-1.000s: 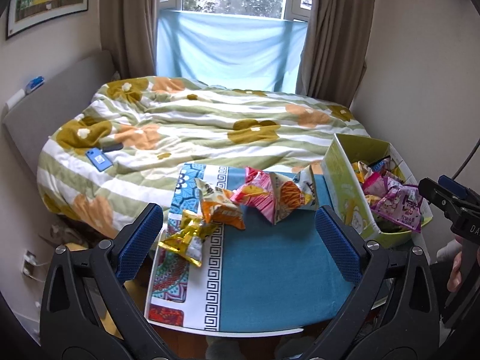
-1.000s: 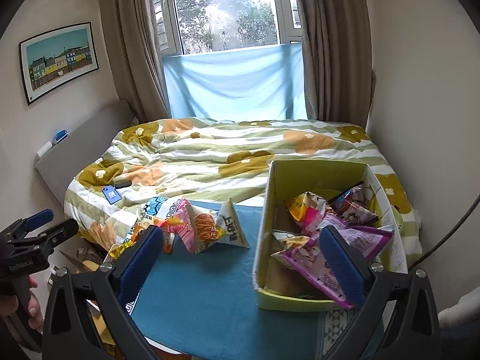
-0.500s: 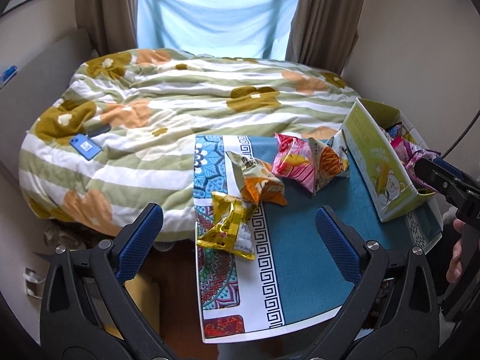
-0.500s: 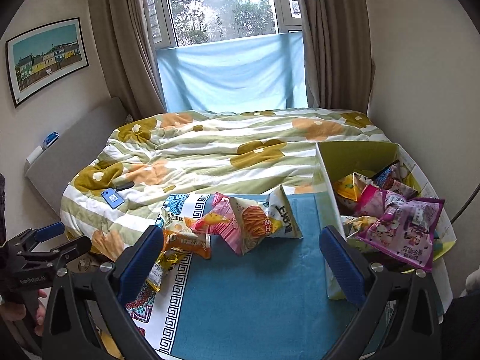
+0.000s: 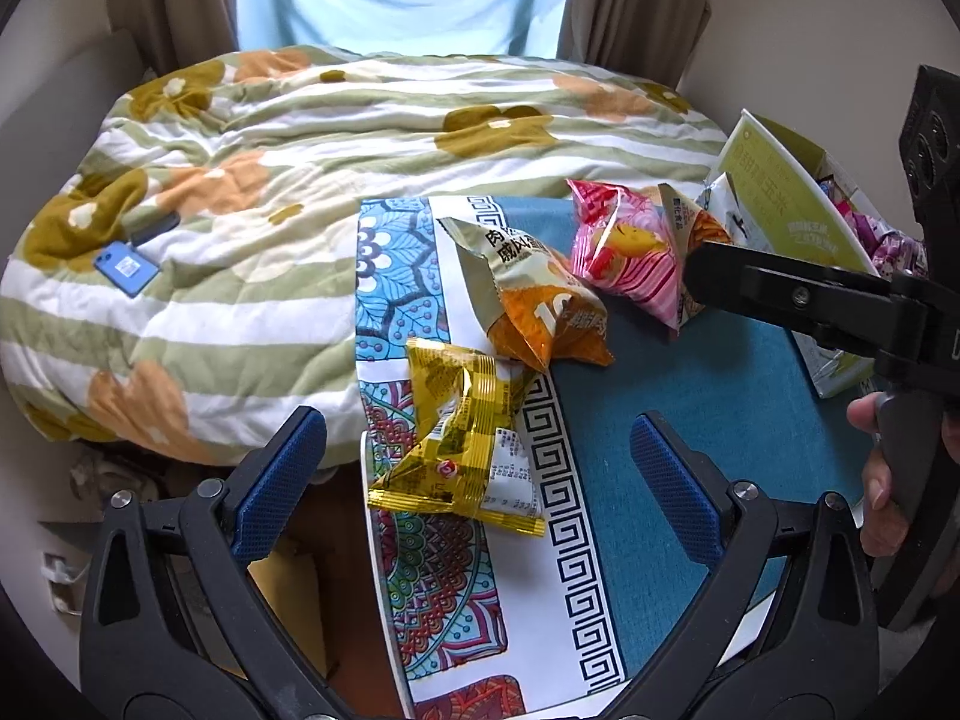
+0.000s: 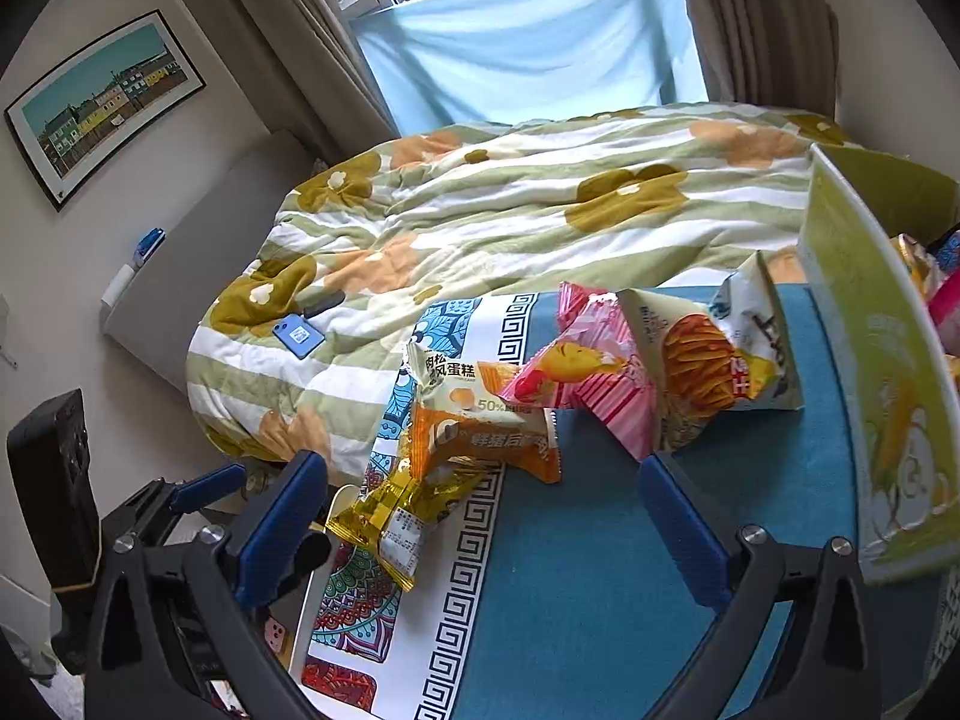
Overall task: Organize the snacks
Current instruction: 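Lower the left gripper onto the gold-yellow bag while the right reaches the chiffon cake bag, then grasp and lift the gold-yellow bag with the left gripper while the right lifts the chiffon cake bag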
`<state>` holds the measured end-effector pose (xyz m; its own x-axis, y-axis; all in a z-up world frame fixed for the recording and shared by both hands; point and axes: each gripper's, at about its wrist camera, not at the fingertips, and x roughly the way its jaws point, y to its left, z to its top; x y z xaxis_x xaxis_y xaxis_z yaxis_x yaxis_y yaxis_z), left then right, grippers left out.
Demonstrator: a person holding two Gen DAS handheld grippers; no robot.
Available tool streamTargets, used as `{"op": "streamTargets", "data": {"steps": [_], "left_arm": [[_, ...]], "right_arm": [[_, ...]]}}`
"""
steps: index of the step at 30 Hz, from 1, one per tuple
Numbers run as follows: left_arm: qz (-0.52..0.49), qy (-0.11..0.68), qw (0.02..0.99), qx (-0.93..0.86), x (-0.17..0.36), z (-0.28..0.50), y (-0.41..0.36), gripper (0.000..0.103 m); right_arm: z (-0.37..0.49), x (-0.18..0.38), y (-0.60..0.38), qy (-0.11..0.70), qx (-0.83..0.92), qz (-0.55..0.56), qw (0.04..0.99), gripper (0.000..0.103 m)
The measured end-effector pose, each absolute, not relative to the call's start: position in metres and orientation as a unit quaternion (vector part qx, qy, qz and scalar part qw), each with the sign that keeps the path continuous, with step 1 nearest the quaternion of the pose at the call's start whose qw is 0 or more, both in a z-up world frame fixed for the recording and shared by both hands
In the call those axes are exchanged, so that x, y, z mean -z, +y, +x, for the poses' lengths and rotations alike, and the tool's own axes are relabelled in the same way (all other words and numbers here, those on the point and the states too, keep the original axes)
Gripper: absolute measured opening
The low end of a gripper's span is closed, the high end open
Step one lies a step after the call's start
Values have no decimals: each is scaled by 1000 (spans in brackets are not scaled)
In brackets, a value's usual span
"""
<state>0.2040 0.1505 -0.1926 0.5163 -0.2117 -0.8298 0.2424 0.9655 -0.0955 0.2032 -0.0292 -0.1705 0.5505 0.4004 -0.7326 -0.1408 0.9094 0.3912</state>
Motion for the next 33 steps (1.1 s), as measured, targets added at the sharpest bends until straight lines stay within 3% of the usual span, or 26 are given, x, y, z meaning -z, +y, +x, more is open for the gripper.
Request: {"op": "streamTargets", "data": {"steps": [3,5,9,11,17,26,33], "left_arm": [[27,488,862,132,214,216,141,100],[34,494,859,133,226,223,137,94],[46,508,850,132,246,233,132,90],[48,517,845,130,256,237,130,77],[57,535,834,124,274,243,126,60],[63,537,834,109,277,240,127,49],[65,548,826,110,276,226,127,48]], "right_arm": [[224,194,-28,463,-171,165,854,103],[235,210,-26,472,-179,174,846,103],[248,229,-23,486,-194,187,831,103],[252,235,-20,491,-198,190,827,103],[266,248,-17,506,-203,203,814,103],[280,260,-7,518,-208,204,804,103],[292,271,-2,526,-211,209,797,103]]}}
